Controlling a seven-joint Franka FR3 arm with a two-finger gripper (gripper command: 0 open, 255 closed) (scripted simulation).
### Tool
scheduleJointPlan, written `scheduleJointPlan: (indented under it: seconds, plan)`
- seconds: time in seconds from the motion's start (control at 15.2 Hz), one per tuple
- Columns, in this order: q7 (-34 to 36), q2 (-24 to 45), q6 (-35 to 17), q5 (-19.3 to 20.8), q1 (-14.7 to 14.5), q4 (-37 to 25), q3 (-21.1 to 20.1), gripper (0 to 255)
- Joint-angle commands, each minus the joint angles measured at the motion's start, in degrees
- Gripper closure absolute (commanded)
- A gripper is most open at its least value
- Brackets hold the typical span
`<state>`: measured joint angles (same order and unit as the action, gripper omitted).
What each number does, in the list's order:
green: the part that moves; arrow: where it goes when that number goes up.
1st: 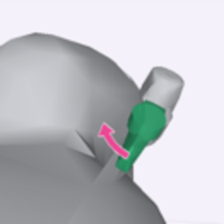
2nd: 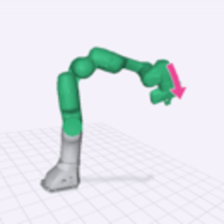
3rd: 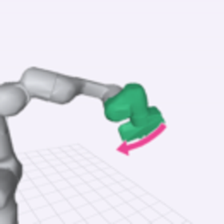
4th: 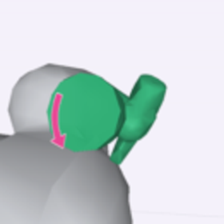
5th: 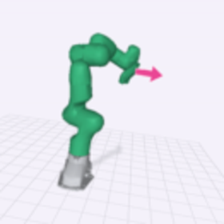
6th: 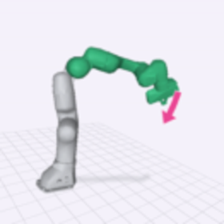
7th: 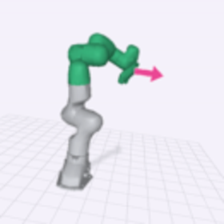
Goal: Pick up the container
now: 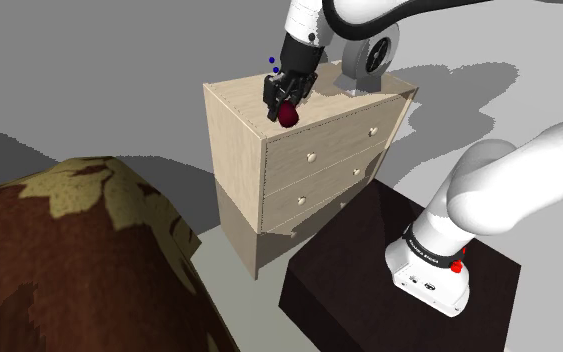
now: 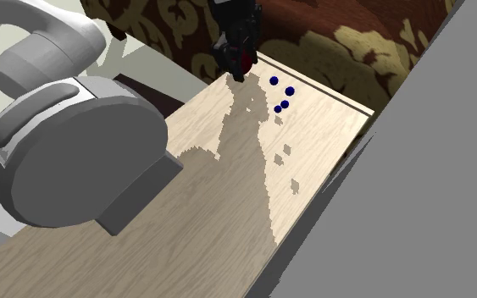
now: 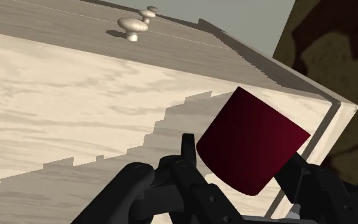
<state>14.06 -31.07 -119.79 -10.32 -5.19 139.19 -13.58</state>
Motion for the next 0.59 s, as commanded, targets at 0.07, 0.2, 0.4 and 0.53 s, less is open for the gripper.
scheduleJointPlan:
  seconds: [0.07, 0.2, 0.4, 0.53]
  plan:
    - [0.0, 0.0, 0.0, 0.0, 0.0, 0.0, 0.0, 255]
    - [0.1, -0.2, 0.7, 0.1, 0.0, -0.6, 0.0, 255]
    - [0.2, -0.4, 3.1, 0.3, 0.1, -2.7, 0.3, 255]
    - [0.3, -0.5, 4.7, 0.4, 0.2, -4.1, 0.4, 255]
